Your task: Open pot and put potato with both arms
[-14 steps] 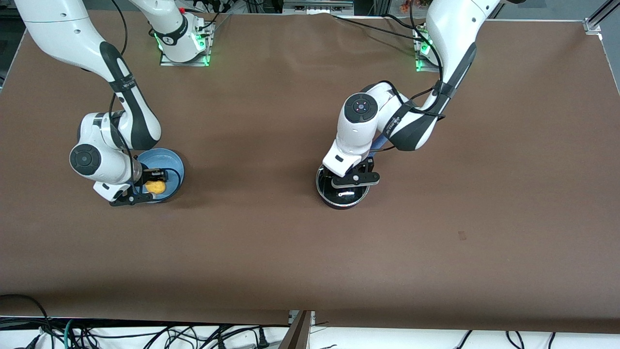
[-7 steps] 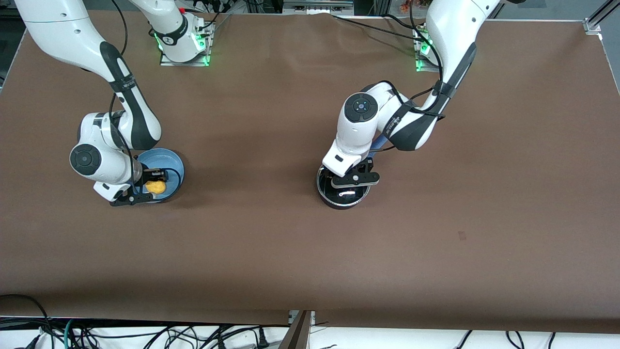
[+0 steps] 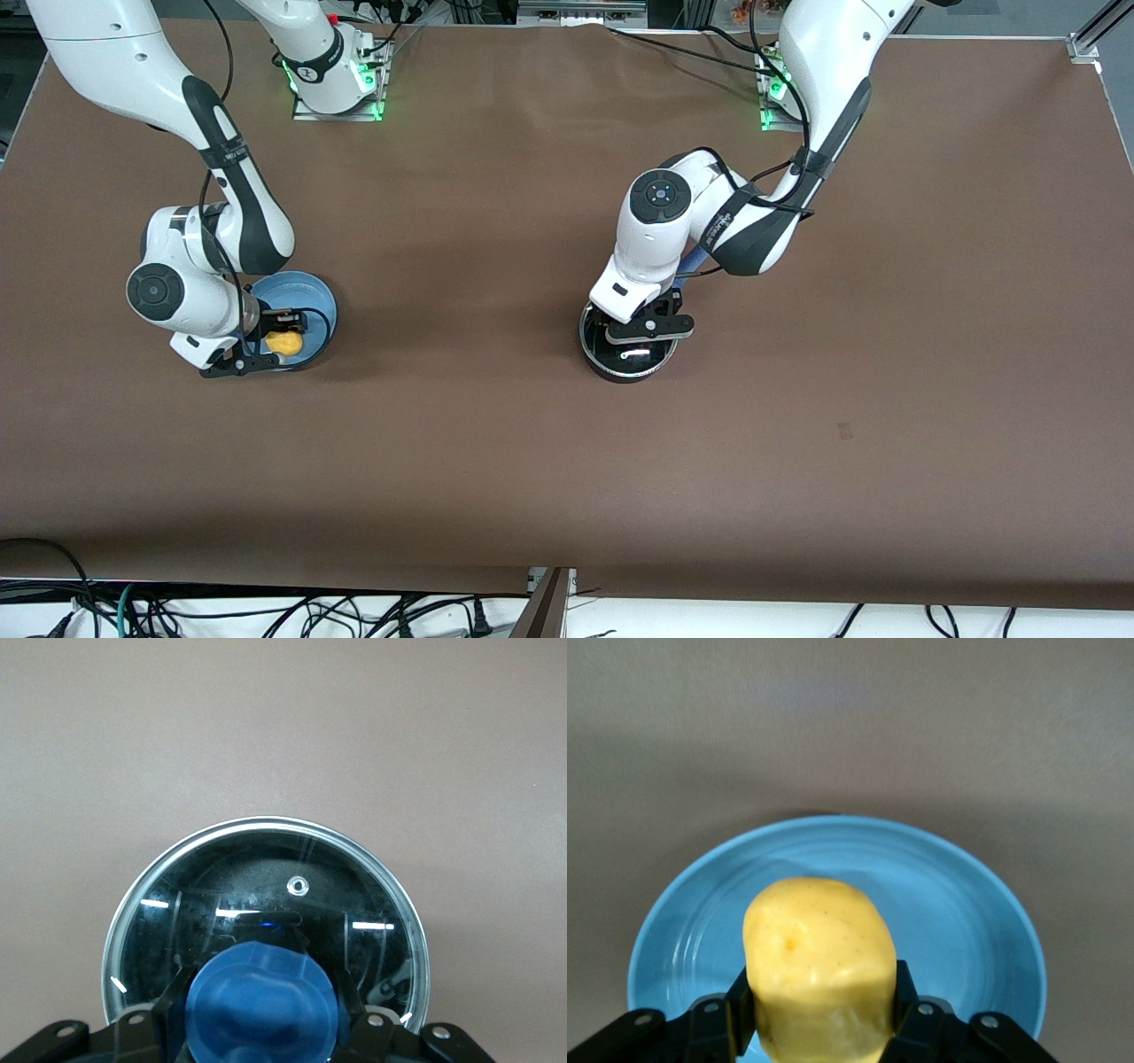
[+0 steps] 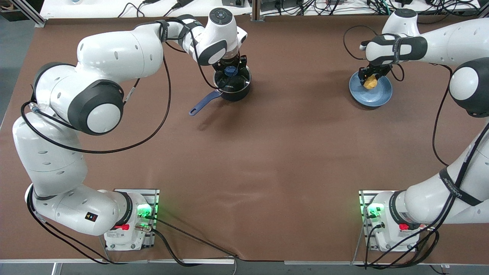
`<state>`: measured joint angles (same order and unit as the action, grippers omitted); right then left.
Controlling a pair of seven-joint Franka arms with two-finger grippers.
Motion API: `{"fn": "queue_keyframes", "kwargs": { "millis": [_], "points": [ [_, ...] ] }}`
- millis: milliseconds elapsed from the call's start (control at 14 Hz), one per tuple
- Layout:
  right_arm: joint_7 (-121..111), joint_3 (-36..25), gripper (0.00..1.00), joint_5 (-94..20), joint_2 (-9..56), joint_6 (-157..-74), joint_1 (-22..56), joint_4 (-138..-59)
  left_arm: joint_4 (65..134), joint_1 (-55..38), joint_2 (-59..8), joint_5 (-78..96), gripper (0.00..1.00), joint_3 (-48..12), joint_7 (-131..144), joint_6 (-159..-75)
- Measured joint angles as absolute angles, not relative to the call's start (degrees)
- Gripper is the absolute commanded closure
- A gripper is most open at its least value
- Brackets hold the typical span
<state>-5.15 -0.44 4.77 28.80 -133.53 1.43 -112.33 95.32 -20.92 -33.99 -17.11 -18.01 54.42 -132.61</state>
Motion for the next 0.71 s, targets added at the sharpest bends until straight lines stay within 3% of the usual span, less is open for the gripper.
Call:
{"fn": "queue_keyframes", "kwargs": {
  "millis": [712],
  "points": [
    [-4.71, 3.78, 0.62, 4.44, 25.96, -126.37, 1.56, -104.20, 93.38, -18.87, -33.04, -17.11, 0.65, -17.92, 54.85, -132.39]
  ]
}}
